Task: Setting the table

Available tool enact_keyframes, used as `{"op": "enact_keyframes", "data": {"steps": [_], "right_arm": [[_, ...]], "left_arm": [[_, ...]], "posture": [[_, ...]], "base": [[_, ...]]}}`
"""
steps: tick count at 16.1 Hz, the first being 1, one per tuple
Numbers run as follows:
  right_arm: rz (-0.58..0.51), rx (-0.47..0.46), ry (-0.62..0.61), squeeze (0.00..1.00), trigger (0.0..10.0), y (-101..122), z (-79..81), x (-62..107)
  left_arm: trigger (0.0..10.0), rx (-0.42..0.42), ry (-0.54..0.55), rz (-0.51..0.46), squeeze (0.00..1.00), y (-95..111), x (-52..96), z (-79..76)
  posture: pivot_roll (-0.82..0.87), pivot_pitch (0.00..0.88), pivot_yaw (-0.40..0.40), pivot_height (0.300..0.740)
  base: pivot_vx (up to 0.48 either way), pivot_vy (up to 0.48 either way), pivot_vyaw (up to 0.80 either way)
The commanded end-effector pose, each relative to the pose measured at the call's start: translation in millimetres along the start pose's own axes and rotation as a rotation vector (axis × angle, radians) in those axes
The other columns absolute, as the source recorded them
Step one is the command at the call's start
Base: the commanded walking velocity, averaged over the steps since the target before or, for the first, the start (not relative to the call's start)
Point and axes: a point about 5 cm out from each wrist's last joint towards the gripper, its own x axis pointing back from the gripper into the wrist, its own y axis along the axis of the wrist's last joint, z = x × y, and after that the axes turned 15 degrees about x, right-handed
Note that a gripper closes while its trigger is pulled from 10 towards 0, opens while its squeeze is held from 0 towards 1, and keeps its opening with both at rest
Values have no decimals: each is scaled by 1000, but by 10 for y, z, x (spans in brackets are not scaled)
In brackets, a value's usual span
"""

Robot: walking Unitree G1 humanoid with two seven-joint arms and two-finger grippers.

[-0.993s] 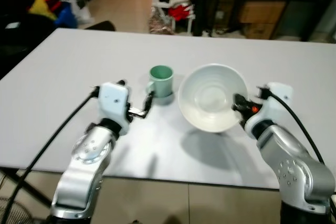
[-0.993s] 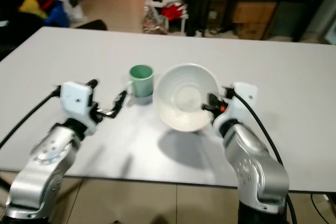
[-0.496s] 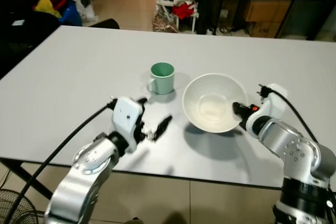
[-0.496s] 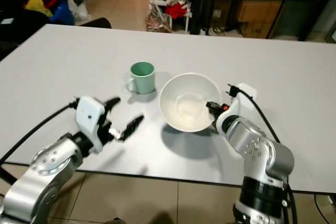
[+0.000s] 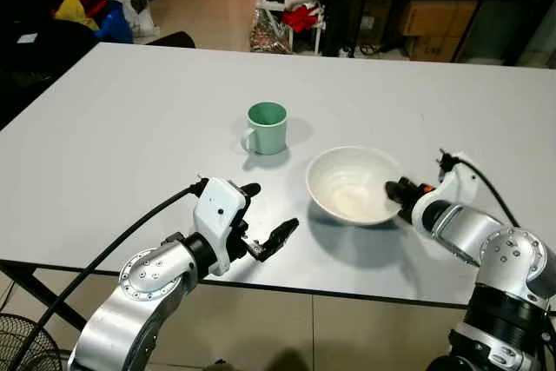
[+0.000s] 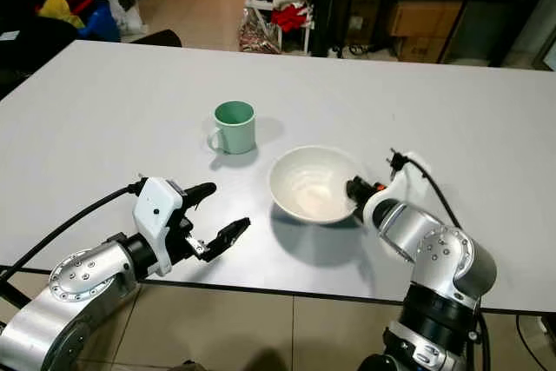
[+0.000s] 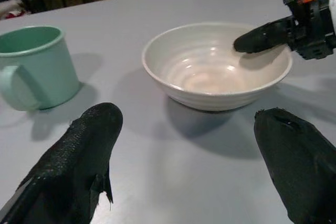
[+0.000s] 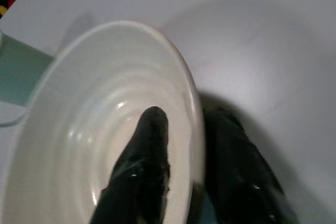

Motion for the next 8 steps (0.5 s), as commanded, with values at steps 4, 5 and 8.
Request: {"op": "enact_keyframes", "data": {"steps": [4,5,8], "right_arm": [[-8,-44,-5,1000,10000,22,-35,86],[-19,-50,-15,1000,10000,40,-61,125],[-114,-45,56,1000,10000,137,-102,341]], "left_arm": [[10000,-11,-28,-4,0,38,23,-36],[10000,-11,-26,-5,0,38,31,-34],[10000,3,-25,-35,0,66,76,-32]], "posture": [[85,0,-3,740],[88,0,-3,740],[86,0,5,740]], "base": [[0,0,0],[0,0,0],[0,0,0]]}}
